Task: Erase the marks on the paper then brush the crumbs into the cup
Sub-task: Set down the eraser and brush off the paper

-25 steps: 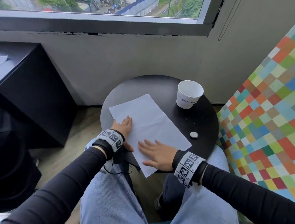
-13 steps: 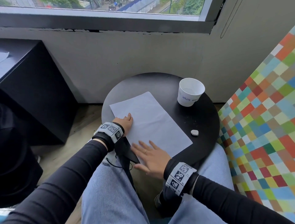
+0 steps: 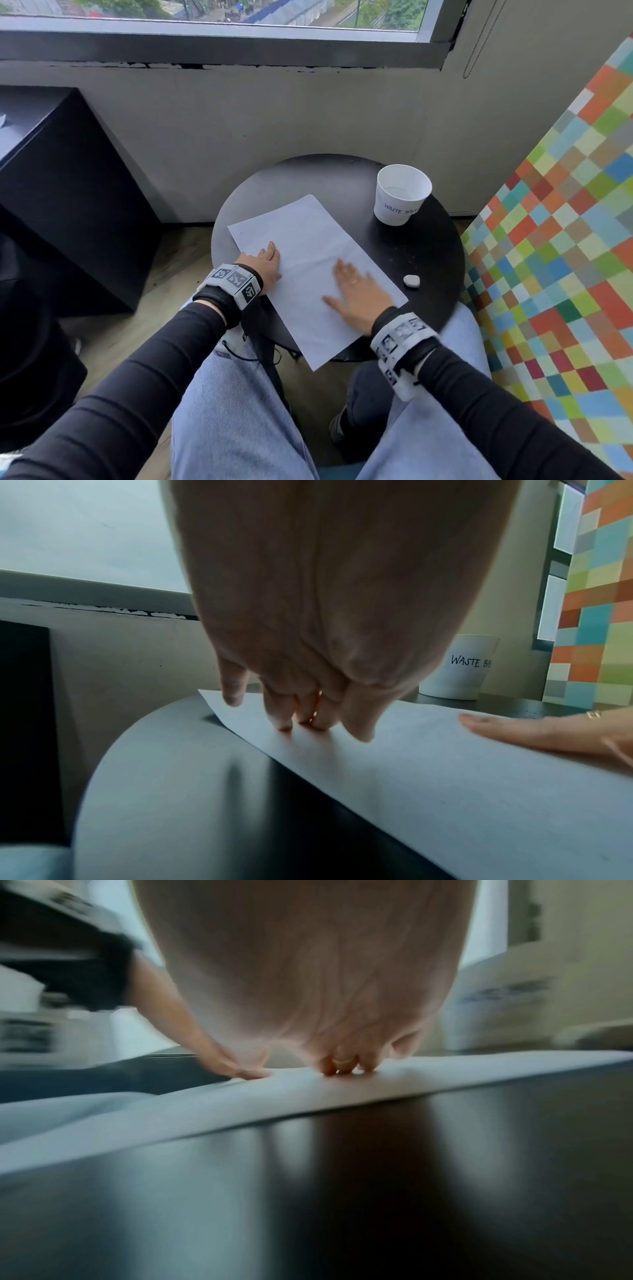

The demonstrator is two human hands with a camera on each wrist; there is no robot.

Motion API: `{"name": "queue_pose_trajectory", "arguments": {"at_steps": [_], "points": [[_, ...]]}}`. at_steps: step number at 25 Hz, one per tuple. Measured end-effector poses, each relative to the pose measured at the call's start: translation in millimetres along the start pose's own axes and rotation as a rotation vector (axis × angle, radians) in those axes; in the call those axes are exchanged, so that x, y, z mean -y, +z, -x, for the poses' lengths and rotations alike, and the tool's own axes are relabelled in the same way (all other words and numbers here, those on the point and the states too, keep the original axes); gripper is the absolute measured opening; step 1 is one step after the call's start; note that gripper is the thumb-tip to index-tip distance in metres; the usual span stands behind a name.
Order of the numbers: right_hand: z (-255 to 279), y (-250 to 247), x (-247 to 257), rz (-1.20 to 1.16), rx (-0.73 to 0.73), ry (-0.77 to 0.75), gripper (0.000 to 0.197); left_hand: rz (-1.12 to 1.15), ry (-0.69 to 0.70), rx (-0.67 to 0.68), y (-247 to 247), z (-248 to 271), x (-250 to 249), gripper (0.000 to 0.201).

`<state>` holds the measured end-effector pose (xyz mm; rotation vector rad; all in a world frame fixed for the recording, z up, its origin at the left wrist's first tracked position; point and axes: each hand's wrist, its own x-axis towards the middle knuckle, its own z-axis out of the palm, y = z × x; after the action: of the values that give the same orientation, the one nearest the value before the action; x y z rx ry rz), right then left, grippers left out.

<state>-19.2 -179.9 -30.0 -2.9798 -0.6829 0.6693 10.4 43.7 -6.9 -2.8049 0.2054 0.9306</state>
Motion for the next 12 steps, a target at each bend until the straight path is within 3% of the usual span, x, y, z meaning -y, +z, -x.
{"name": "queue_pose_trajectory", "arguments": {"at_steps": [2, 3, 5, 7, 9, 12], "points": [[4.1, -6.7, -26.8, 0.003, -0.001, 0.127, 0.076, 0.043, -0.038, -0.006, -1.4, 1.4, -4.6, 0.068], [10.1, -8.0, -29.5, -0.004, 0.003, 0.114, 0.078, 0.063, -0.057, -0.008, -1.9, 1.0, -7.3, 0.078], [30.7, -5.8, -11.8, -0.006, 0.017, -0.025, 0.086, 0.081, -0.074, -0.007, 0.4, 1.2, -11.7, 0.107], [60.4, 7.2, 16.3, 0.046, 0.039, -0.266, 0.093, 0.064, -0.087, -0.002, 4.0, 4.0, -15.9, 0.134], [83.7, 15.5, 23.8, 0.084, 0.076, -0.374, 0.085, 0.045, -0.100, -0.013, 6.9, 4.8, -19.3, 0.146], [70.3, 12.1, -29.3, 0.059, 0.048, -0.174, 0.090, 0.040, -0.093, -0.033, 5.4, 2.3, -20.9, 0.148]]}}
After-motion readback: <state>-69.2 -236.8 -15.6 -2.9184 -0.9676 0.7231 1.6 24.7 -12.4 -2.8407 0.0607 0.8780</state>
